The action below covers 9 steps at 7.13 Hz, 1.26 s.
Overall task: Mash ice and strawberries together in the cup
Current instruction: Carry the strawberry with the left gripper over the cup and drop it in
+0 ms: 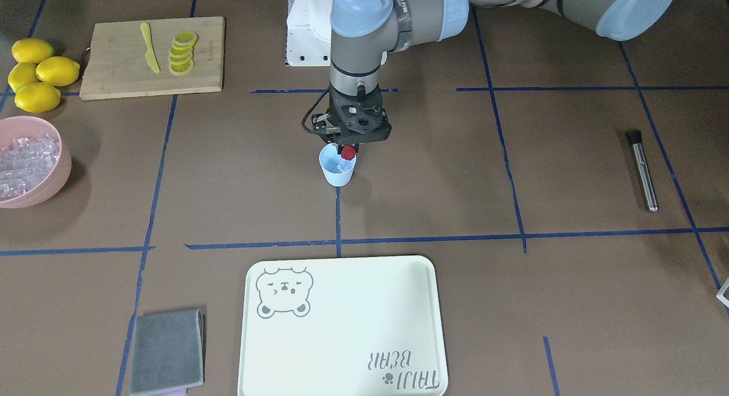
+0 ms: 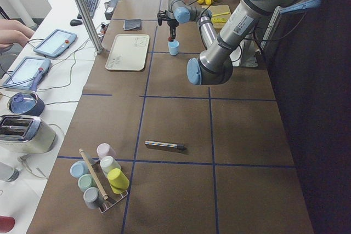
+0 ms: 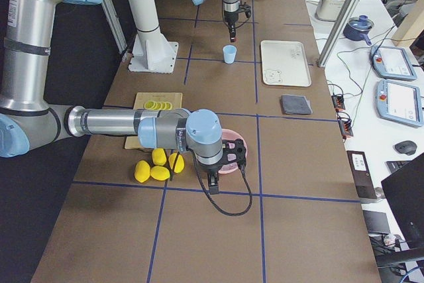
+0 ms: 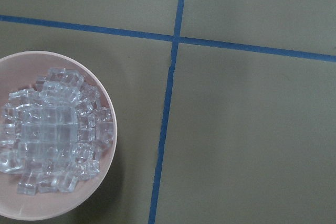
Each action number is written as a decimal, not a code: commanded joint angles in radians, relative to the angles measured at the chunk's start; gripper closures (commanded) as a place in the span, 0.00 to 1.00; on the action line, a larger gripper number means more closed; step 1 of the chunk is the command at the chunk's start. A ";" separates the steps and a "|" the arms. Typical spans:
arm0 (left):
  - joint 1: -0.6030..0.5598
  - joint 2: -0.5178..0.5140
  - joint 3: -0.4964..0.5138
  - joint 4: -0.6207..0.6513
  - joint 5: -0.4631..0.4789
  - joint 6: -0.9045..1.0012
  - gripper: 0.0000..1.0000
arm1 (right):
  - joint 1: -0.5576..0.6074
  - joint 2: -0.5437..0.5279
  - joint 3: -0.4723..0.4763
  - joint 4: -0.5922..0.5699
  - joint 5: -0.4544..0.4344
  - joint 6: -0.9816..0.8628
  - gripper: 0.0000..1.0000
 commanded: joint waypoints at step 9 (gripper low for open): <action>-0.183 0.388 -0.329 0.043 -0.141 0.444 0.00 | 0.000 0.000 -0.001 -0.001 -0.001 -0.009 0.01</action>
